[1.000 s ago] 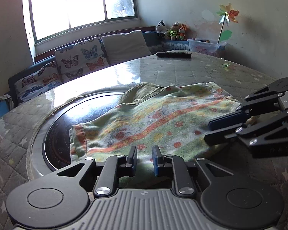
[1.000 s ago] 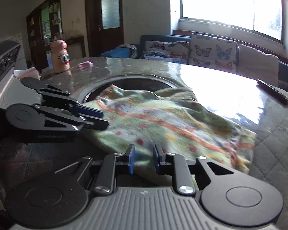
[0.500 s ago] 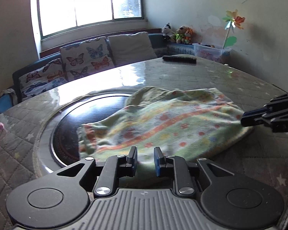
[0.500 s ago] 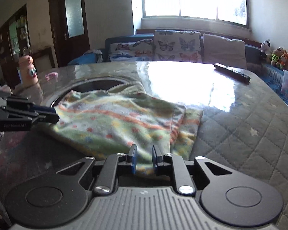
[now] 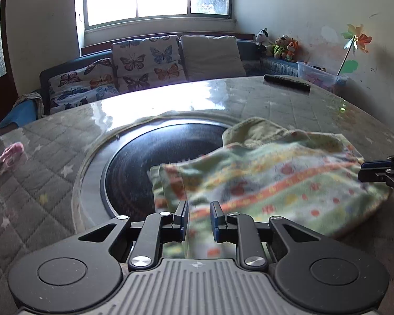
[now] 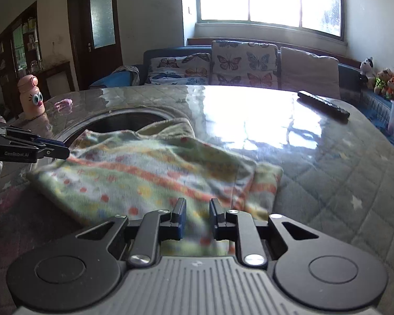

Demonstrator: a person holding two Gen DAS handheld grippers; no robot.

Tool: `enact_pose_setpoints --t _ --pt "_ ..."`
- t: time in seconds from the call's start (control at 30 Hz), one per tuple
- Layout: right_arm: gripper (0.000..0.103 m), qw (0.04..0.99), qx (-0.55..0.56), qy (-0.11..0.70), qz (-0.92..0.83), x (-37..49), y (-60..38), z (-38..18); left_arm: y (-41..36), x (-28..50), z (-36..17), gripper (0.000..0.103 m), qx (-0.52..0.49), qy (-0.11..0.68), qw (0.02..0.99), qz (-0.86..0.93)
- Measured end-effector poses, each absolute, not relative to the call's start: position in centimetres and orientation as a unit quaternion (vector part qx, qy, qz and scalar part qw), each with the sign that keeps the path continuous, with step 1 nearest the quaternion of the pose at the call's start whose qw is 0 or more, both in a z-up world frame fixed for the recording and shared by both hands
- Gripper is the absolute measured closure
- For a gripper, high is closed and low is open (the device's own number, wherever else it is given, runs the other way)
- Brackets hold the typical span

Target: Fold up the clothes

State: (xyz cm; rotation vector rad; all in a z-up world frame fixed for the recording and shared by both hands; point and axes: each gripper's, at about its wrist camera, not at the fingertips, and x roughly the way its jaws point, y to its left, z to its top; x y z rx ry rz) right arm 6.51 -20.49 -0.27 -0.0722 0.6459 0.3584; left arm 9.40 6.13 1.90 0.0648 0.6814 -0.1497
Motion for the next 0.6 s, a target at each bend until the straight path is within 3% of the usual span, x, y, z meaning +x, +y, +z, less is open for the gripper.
enact_pose_setpoints --t 0.27,0.6 --pt "0.085 0.933 -0.022 0.325 0.154 12.1 -20.4 -0.7 6.7 14.3 0.9 0.081 0.038 0.357 0.931 -0.061" --pt "0.088 0.936 -0.011 0.324 0.133 14.0 -20.8 -1.2 7.1 14.9 0.5 0.081 0.043 0.355 0.932 -0.051"
